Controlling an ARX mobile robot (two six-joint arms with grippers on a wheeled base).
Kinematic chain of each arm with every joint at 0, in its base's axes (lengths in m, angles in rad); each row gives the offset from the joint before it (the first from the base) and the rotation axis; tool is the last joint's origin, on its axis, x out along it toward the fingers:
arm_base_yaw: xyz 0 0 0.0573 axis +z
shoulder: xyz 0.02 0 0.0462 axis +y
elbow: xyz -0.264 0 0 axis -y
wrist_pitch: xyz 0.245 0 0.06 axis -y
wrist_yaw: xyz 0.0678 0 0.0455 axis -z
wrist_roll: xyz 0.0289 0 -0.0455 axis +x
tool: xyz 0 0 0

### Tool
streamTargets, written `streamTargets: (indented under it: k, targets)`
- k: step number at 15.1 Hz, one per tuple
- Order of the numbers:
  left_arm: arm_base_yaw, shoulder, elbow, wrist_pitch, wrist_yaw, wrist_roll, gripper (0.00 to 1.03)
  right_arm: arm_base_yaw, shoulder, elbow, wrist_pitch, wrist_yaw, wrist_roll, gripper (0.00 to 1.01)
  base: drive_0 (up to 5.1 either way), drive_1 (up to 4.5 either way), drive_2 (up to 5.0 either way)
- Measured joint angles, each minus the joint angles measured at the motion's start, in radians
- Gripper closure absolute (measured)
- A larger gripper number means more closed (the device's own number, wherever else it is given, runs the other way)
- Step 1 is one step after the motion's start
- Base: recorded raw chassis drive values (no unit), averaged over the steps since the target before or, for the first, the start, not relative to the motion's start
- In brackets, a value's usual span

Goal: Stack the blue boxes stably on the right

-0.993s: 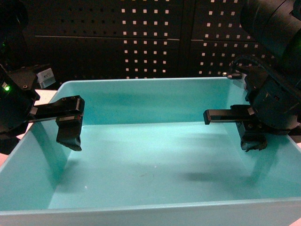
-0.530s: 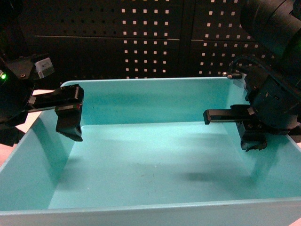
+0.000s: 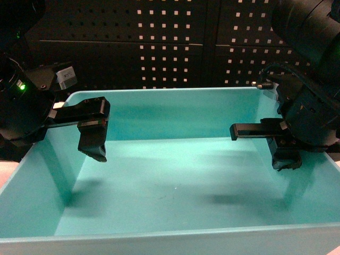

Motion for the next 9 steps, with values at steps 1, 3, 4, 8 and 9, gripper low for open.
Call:
streamTargets:
  k: [1,3,4,8,9]
  targets:
    - [-0.002,0.014,0.002,0.006,-0.005,0.0,0.05,0.0,0.0,0.0,0.001,0.0,0.0,0.93,0.0,0.0,0.0]
    - [-0.002,0.014,0.006,-0.016,-0.009,0.001,0.05,0.0,0.0,0.0,0.0,0.0,0.0,0.93,0.0,0.0,0.0]
    - [-0.002,0.014,0.006,-0.02,-0.013,0.001,0.05,0.0,0.0,0.0,0.0,0.0,0.0,0.93,0.0,0.0,0.0]
    - [-0.002,0.014,0.008,-0.029,-0.038,0.026,0.33,0.0,0.0,0.0,0.0,0.0,0.0,0.93,0.0,0.0,0.0]
    - [-0.002,0.014,0.008,-0.025,-0.045,0.026,0.4,0.0,0.0,0.0,0.001,0.0,0.0,0.93,0.0,0.0,0.0]
